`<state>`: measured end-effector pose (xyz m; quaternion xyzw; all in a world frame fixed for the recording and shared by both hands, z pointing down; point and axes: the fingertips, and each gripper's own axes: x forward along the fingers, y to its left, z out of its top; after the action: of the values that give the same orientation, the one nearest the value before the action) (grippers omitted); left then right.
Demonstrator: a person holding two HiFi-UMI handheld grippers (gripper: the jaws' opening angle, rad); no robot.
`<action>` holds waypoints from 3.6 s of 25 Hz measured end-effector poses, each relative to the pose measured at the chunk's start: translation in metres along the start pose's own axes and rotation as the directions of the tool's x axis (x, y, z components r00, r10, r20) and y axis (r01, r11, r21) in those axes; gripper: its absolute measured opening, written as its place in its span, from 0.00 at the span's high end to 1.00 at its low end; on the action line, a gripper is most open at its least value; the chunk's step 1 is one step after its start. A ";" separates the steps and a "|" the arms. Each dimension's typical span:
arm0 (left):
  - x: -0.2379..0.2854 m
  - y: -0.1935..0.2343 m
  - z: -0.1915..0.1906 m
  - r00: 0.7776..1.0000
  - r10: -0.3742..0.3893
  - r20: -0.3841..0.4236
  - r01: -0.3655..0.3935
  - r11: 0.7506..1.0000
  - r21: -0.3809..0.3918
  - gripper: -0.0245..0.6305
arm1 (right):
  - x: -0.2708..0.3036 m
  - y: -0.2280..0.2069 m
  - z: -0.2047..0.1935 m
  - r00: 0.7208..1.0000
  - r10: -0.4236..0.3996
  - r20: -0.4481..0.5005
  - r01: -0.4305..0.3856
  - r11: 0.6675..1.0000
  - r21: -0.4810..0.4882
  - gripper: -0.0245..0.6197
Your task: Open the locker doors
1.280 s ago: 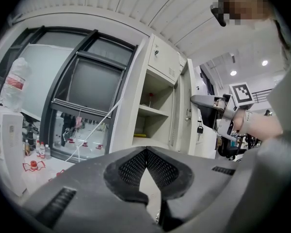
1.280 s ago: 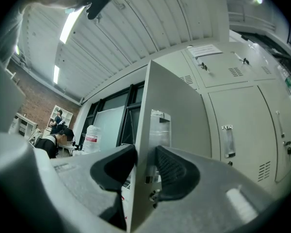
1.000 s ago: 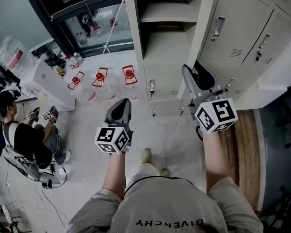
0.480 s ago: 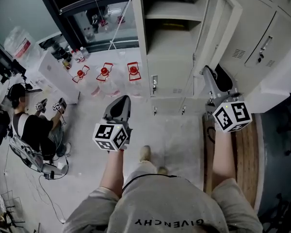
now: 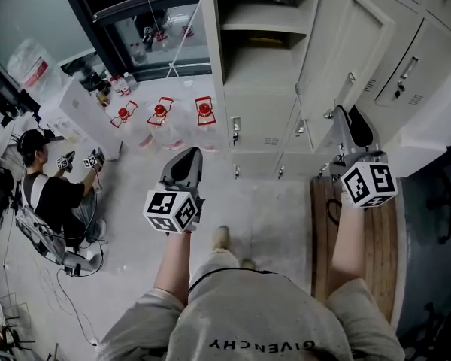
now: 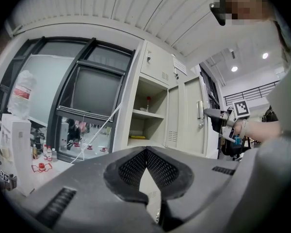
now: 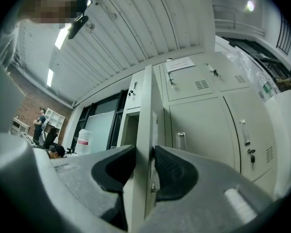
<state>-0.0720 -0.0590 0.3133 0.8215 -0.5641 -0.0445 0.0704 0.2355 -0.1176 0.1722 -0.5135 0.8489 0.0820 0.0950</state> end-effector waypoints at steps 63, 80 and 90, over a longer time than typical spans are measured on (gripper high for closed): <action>0.136 0.131 -0.133 0.981 -0.129 -0.145 0.117 0.989 -0.087 0.96 | 0.109 0.143 -0.269 0.974 0.055 -0.219 -0.051 0.998 0.025 0.62; 0.198 0.174 -0.241 0.979 -0.113 -0.170 0.086 0.983 -0.159 0.96 | 0.177 0.172 -0.470 0.885 0.189 -0.425 -0.104 0.971 0.213 0.62; 0.213 0.184 -0.275 0.984 -0.069 -0.162 0.040 0.983 -0.180 0.96 | 0.204 0.169 -0.515 0.873 0.217 -0.436 -0.147 0.971 0.187 0.62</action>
<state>-0.1228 -0.3049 0.6163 0.8281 -0.5273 -0.0268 0.1885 -0.0467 -0.3371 0.6283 -0.4275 0.8958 -0.0947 -0.0759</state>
